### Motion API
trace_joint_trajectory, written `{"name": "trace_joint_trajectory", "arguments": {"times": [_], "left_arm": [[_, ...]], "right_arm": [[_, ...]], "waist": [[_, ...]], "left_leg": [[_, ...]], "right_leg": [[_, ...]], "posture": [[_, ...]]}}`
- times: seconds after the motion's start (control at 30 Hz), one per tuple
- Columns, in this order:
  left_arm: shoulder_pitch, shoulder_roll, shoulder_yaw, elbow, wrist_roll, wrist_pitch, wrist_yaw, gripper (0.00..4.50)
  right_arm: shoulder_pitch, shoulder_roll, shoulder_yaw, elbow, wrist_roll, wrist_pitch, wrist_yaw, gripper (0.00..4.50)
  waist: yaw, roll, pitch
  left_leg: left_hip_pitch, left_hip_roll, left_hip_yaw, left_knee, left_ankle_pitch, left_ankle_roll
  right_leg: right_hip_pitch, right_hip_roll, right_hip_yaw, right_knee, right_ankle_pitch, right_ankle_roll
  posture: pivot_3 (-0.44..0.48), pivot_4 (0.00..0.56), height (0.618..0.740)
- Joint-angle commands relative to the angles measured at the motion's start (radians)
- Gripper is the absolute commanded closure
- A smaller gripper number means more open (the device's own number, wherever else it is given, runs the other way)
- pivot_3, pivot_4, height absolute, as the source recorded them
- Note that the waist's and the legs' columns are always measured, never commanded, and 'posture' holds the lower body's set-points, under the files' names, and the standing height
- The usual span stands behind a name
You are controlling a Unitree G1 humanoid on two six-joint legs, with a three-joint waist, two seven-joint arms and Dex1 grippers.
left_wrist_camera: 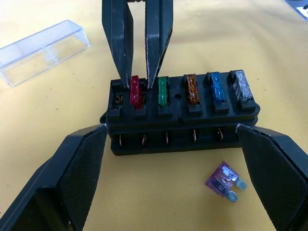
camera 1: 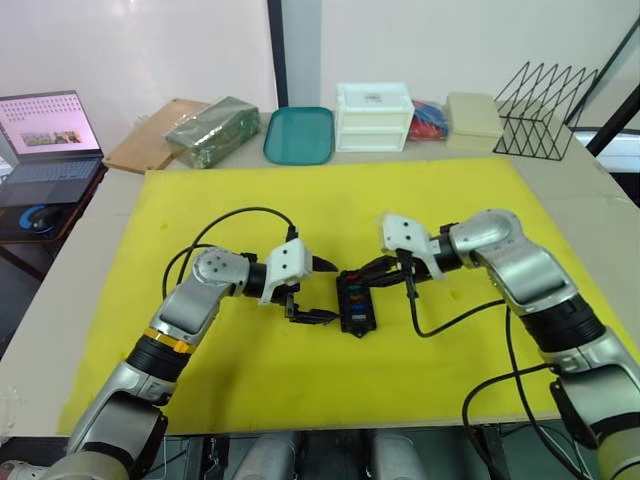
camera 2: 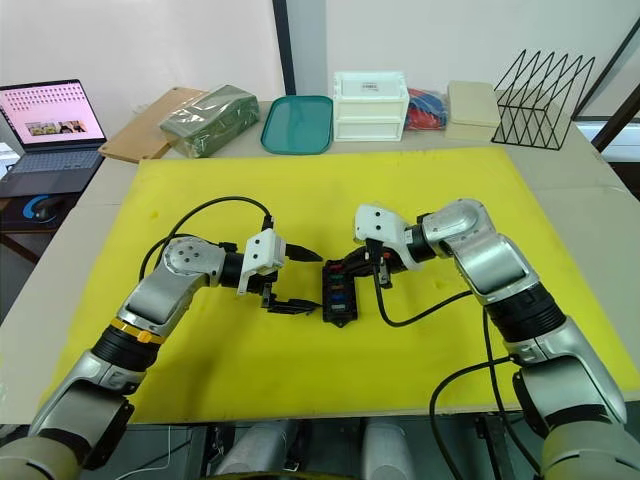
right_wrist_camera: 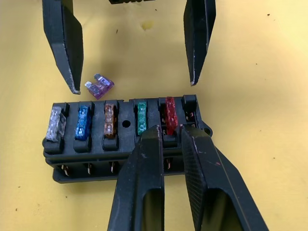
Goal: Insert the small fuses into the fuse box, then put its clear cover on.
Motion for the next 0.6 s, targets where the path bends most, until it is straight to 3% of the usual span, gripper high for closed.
{"name": "trace_joint_trajectory", "arguments": {"times": [0.03,0.3,0.4,0.6], "left_arm": [[-0.014,0.002,0.009,-0.022,0.002,-0.008,0.005,0.00],[-0.016,0.002,0.013,-0.017,0.007,-0.011,0.005,0.00],[-0.017,0.004,0.014,-0.015,0.008,-0.013,0.005,0.00],[-0.014,0.009,0.015,-0.018,0.010,-0.014,0.005,0.00]], "right_arm": [[-0.041,-0.018,-0.049,-0.056,0.025,0.013,0.009,3.80],[-0.050,-0.007,-0.060,-0.073,0.045,0.044,0.013,3.80],[-0.053,0.018,-0.066,-0.064,0.055,0.051,-0.003,4.39],[-0.031,0.025,-0.052,-0.050,0.051,0.038,-0.006,4.45]], "waist": [[0.000,0.000,0.000],[0.001,0.000,0.000],[0.000,0.000,0.000],[0.001,0.000,0.000]], "left_leg": [[0.000,0.000,0.000,0.000,0.000,0.000],[0.000,0.000,0.000,0.000,0.000,0.000],[0.000,0.000,0.000,0.000,0.000,0.000],[0.000,0.000,0.000,0.000,0.000,0.000]], "right_leg": [[0.000,0.000,0.000,0.000,0.000,0.000],[0.000,0.000,0.000,0.000,0.000,0.000],[0.000,0.000,0.000,0.000,0.000,0.000],[0.000,0.000,0.000,0.000,0.000,0.000]], "posture": [[0.000,0.150,0.740],[0.000,0.150,0.740],[0.000,0.150,0.740],[0.000,0.150,0.740]]}}
